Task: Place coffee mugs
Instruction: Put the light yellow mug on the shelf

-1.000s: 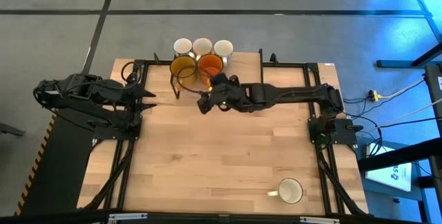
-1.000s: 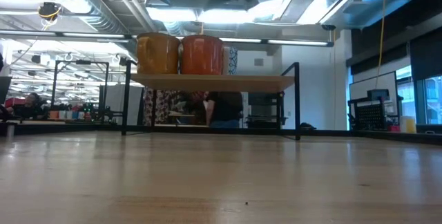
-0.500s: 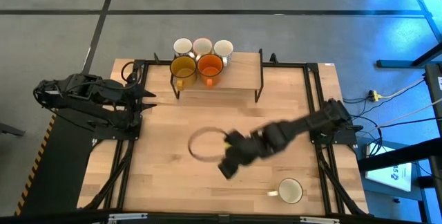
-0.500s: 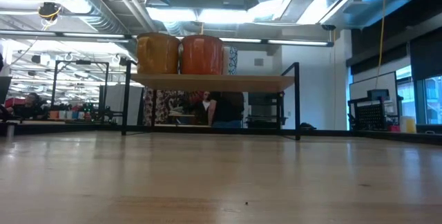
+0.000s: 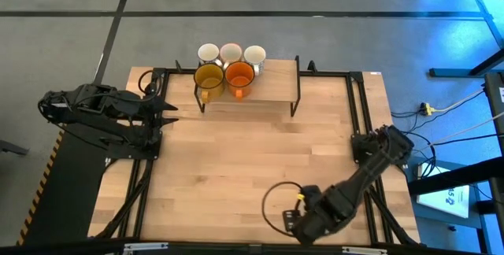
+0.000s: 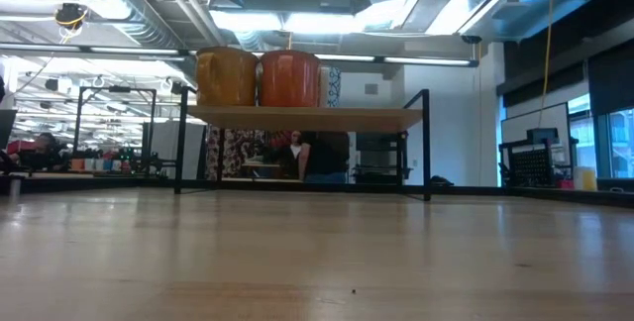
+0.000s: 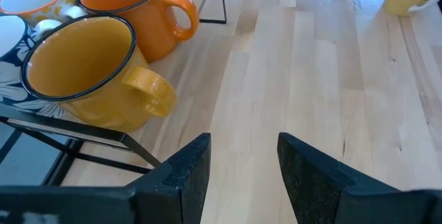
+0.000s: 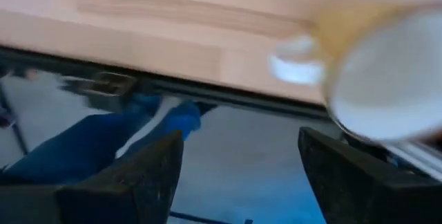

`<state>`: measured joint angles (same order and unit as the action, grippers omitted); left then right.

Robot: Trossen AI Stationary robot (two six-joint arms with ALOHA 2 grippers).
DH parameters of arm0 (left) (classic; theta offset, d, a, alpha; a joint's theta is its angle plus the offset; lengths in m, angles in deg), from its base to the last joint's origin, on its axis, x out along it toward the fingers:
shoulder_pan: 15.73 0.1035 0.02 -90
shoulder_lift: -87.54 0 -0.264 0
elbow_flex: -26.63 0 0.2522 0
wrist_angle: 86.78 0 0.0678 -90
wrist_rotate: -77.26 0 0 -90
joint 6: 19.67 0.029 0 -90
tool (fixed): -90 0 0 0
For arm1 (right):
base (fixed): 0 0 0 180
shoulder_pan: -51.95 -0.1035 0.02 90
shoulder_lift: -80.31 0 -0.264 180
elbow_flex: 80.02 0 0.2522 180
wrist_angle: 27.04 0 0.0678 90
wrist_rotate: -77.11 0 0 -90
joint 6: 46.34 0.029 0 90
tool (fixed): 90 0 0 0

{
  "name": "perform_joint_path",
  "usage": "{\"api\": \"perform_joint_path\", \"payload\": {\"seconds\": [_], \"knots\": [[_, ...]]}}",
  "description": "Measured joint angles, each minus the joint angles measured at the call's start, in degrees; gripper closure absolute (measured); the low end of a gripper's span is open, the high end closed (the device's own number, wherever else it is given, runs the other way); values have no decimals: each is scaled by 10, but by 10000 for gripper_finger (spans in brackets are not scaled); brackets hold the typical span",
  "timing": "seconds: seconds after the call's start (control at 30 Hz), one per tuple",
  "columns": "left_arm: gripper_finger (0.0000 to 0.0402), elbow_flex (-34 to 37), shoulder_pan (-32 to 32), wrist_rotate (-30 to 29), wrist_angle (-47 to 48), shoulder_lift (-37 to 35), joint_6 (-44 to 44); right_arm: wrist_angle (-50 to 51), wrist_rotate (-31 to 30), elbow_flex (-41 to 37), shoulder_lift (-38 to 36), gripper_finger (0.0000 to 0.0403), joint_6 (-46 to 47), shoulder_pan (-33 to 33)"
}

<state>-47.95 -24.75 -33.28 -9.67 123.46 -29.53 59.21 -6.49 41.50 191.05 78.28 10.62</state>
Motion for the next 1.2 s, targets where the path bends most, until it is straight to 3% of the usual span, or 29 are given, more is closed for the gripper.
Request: {"api": "perform_joint_path", "payload": {"seconds": [0.13,0.73,1.1,1.2], "knots": [[239,0,0,0,-2,0,0,21,7,-24,0,157,58,-20],[239,0,0,0,-12,0,0,-24,3,-181,0,246,61,-10],[239,0,0,0,-12,0,0,-30,-17,-191,0,387,0,-10],[239,0,0,0,-12,0,2,-37,-49,-178,1,391,-36,0]]}}
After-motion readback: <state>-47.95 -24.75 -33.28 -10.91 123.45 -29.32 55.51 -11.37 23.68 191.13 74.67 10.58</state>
